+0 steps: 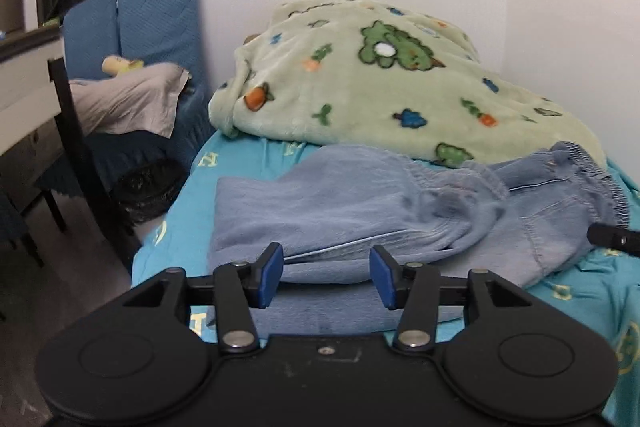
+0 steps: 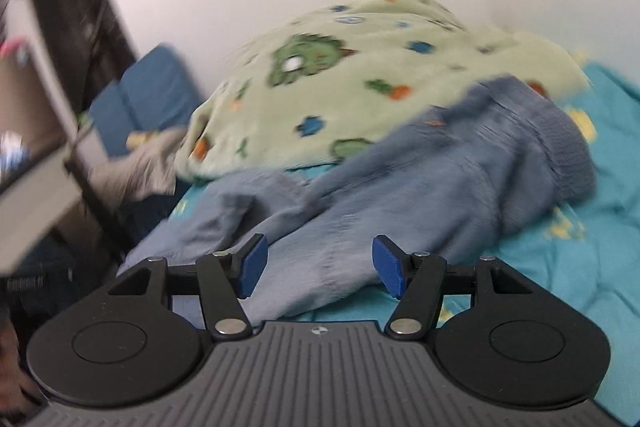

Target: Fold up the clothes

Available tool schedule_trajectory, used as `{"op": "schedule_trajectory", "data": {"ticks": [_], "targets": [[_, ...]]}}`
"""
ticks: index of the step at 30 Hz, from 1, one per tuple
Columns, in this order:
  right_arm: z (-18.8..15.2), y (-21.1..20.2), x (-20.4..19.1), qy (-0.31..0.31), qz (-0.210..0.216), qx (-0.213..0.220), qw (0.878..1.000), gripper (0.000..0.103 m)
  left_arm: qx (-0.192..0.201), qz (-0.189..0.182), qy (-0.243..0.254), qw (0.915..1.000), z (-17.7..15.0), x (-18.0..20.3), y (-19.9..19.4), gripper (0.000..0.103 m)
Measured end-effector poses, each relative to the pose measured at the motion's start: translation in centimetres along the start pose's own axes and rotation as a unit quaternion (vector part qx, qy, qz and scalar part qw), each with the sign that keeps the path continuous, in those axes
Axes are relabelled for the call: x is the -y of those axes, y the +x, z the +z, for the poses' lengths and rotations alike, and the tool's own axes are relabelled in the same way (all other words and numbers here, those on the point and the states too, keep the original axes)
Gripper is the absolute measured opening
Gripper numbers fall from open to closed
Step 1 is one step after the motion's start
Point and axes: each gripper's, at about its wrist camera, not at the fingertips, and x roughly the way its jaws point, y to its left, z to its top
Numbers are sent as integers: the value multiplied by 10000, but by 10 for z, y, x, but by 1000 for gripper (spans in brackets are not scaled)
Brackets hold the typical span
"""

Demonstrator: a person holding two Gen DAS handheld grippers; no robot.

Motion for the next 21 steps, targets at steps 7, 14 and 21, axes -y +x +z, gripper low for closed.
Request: {"op": "schedule_trajectory", "data": {"ticks": [7, 14, 21], "targets": [[25, 68, -44, -378, 355, -134, 9986, 62, -21, -8, -349, 9994, 1, -18, 32, 45], [20, 157, -54, -454, 96, -531, 9975, 46, -291, -140, -919, 9952, -6, -40, 54, 45], [35, 143, -69, -439, -41, -119, 9990, 13, -291, -222, -1127, 9930, -3, -48, 50, 45]]}}
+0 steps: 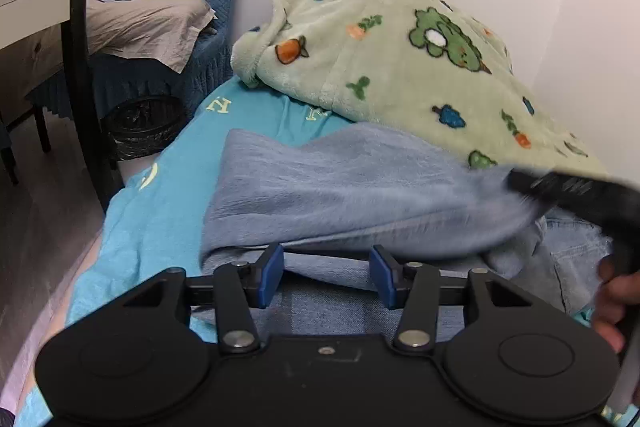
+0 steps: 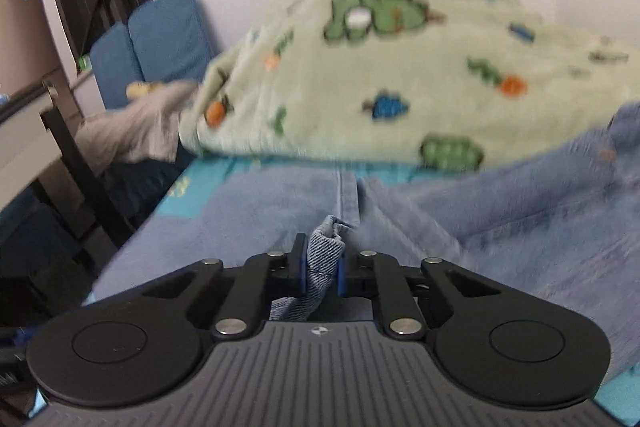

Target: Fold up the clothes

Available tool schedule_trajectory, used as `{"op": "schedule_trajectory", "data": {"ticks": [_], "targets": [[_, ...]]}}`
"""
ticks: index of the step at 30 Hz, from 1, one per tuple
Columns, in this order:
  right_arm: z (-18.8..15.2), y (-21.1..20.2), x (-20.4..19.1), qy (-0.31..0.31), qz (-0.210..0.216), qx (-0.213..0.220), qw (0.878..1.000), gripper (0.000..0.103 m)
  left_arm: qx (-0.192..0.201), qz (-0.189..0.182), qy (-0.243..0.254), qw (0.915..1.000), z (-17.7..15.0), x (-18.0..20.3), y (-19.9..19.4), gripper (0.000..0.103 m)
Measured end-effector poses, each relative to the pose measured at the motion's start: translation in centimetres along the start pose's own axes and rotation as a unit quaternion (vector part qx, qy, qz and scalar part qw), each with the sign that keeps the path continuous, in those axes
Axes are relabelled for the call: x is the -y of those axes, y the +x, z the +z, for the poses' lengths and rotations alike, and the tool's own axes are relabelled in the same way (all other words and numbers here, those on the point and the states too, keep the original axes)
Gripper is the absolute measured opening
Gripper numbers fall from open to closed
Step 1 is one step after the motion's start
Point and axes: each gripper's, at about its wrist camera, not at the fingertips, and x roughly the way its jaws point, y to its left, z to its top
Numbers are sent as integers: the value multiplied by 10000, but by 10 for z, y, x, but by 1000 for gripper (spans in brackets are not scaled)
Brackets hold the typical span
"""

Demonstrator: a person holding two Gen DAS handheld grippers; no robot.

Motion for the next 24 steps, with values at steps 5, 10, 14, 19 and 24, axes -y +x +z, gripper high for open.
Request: {"op": "schedule_trajectory", "data": {"ticks": [5, 10, 14, 19, 24], "targets": [[10, -39, 11, 320, -124, 634, 9974, 11, 78, 2, -273, 9996, 6, -13, -7, 45], [-31, -32, 46, 755, -506, 30, 9959, 12, 4, -7, -737, 9973, 8, -33, -6, 54], [-46, -30, 57, 838, -462, -224, 9952, 17, -155, -114, -1316, 9911, 8, -54, 4, 56], [-33, -36, 63, 1010, -355, 147, 9941, 51, -378, -287, -2169, 9750, 6, -82, 21, 60], [-29, -18, 73, 1251, -238, 37, 9919, 73, -536, -348, -2668, 9616, -1, -94, 40, 62]]}}
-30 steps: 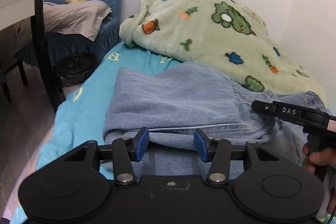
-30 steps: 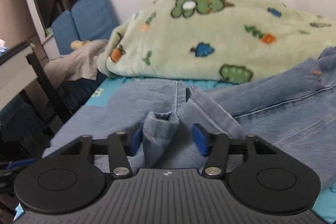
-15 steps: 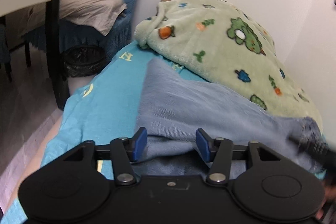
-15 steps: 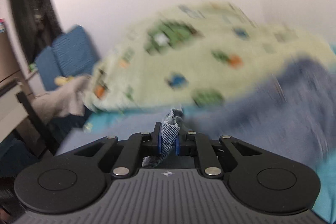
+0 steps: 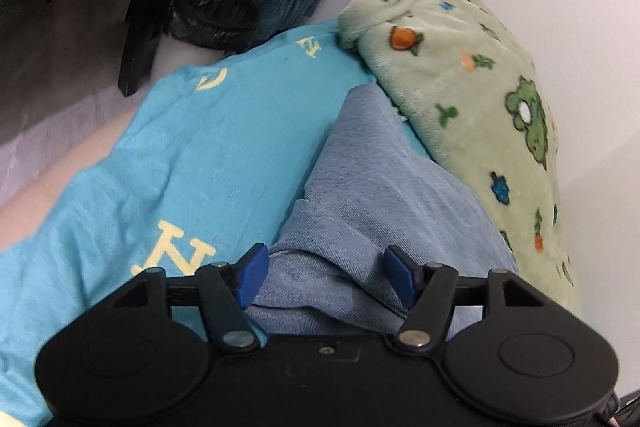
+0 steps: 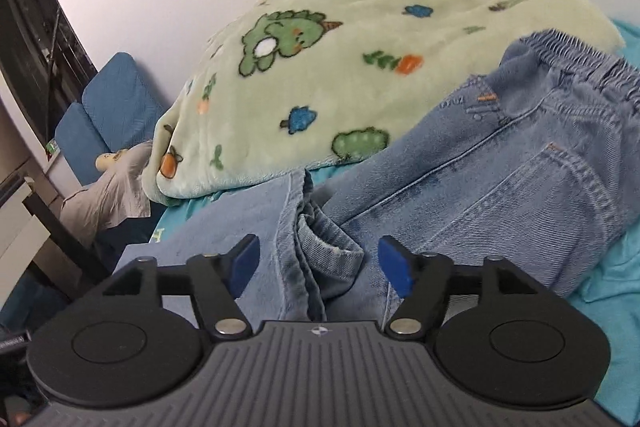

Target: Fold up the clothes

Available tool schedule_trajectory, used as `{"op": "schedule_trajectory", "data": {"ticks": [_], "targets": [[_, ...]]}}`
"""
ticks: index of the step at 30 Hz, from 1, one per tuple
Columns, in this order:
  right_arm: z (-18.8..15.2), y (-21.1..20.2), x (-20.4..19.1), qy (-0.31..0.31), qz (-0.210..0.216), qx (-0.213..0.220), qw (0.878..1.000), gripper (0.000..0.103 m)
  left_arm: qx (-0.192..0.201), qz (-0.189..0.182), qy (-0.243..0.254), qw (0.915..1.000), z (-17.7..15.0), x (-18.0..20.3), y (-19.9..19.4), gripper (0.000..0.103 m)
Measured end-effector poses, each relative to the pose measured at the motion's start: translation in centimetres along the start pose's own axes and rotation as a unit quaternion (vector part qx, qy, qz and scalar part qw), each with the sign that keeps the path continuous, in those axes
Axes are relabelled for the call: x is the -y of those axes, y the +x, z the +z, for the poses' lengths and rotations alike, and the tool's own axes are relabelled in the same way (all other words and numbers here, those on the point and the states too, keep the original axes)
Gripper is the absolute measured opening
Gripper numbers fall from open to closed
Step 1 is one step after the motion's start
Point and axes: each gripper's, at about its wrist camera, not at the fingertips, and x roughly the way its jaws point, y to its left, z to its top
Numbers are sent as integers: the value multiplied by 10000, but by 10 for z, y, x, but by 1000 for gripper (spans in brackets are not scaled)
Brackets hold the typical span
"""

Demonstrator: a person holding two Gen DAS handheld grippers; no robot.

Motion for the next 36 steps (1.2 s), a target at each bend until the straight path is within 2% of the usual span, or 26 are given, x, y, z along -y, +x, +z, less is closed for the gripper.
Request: {"op": "schedule_trajectory", "data": {"ticks": [4, 7, 8, 9, 10, 11, 14, 16, 18, 20, 21, 23, 26, 29, 32, 33, 36], "targets": [[-1, 28, 0, -226, 70, -357, 9991, 74, -33, -41, -210, 9998, 3, -7, 8, 69], [-6, 37, -6, -450, 71, -464, 9979, 74, -155, -44, -468, 9988, 4, -14, 16, 71], [-7, 36, -8, -525, 77, -482, 9974, 64, -178, -64, -554, 9983, 5, -16, 16, 71], [-7, 34, -8, -512, 151, -521, 9972, 43, -186, -55, -564, 9982, 6, -16, 16, 71], [-7, 32, -7, -430, 259, -593, 9970, 29, -165, -23, -497, 9986, 6, -14, 15, 71], [-7, 27, -7, -389, 307, -594, 9970, 23, -106, 19, -377, 9992, 6, -11, 12, 71], [-8, 4, -9, -251, 302, -458, 9982, 16, 104, 191, 38, 9998, 6, 0, 5, 69], [-9, -10, -8, -96, 260, -371, 9989, 15, 388, 341, 362, 9980, 2, 11, -3, 69], [-11, -23, -3, 18, 167, -263, 9995, 15, 496, 378, 771, 9951, -4, 23, -5, 69], [-18, -25, 0, -162, 13, -370, 9992, 16, 527, 415, 1201, 9905, -11, 34, -5, 69], [-23, -24, 3, -226, -10, -490, 9985, 21, 502, 468, 1349, 9885, -14, 38, 0, 69], [-28, -27, 16, -148, 28, -587, 9982, 26, 461, 490, 1498, 9864, -18, 42, 5, 69], [-21, -45, 40, 243, 124, -241, 9993, 51, 461, 632, 1820, 9802, -24, 46, 11, 69], [-2, -60, 72, 803, -392, 348, 9954, 67, 625, 762, 2102, 9727, -31, 52, 11, 69], [7, -63, 107, 1467, -1361, 623, 9778, 69, 685, 829, 2205, 9694, -32, 52, 12, 69], [8, -63, 117, 1634, -1549, 712, 9717, 72, 695, 847, 2199, 9693, -33, 51, 13, 69], [8, -57, 146, 2121, -1657, 900, 9589, 75, 715, 963, 2254, 9668, -33, 53, 19, 70]]}}
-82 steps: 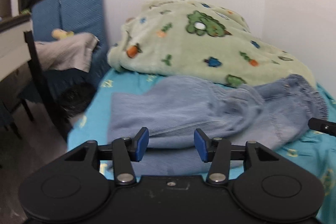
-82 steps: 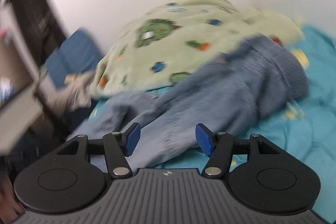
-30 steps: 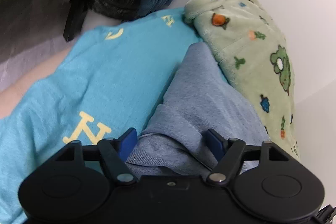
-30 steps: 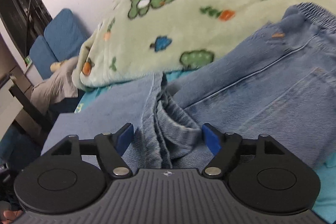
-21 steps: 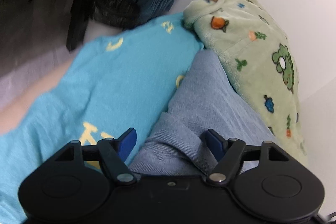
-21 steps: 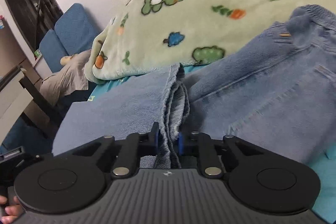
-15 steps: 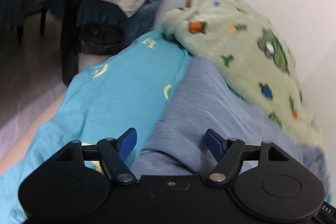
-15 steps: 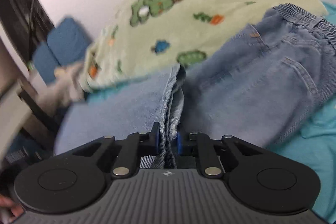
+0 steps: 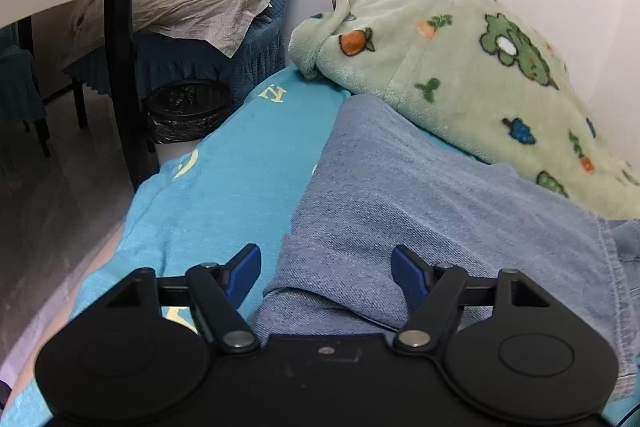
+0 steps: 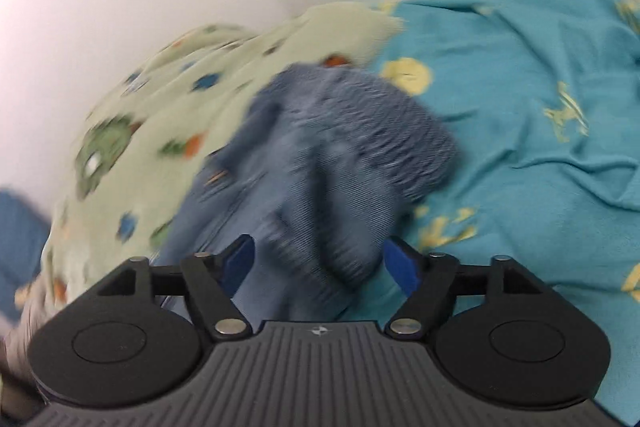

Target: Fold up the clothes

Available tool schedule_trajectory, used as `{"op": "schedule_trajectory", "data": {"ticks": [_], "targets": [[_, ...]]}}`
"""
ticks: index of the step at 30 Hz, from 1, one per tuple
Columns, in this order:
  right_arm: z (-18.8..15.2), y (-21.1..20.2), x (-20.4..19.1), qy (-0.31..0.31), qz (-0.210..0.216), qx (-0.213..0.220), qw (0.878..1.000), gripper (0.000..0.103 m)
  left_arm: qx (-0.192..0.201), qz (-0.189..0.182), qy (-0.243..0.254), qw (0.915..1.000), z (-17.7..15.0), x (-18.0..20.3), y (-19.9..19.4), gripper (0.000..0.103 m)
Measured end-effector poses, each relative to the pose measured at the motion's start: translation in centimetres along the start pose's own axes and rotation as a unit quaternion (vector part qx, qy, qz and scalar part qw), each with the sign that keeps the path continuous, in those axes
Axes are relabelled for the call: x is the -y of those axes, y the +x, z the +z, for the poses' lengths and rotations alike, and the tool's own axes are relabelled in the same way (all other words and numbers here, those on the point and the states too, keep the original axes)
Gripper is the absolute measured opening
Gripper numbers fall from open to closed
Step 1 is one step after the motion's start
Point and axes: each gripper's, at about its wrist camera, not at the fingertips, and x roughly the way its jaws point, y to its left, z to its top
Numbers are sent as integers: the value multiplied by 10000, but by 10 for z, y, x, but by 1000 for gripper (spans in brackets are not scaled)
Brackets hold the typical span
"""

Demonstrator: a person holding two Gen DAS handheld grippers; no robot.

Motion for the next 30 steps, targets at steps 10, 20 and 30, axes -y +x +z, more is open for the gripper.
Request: {"op": "schedule_trajectory", "data": {"ticks": [10, 20, 30], "targets": [[13, 41, 13, 648, 311, 306, 9969, 99, 79, 166, -66, 9998, -4, 5, -1, 70], [13, 5, -27, -361, 1080, 1132, 9870, 12, 243, 374, 310, 9985, -8, 21, 0, 70], [5, -82, -142, -2271, 1628, 1368, 9504, 11, 610, -146, 329, 9975, 13, 15, -41, 70]]}}
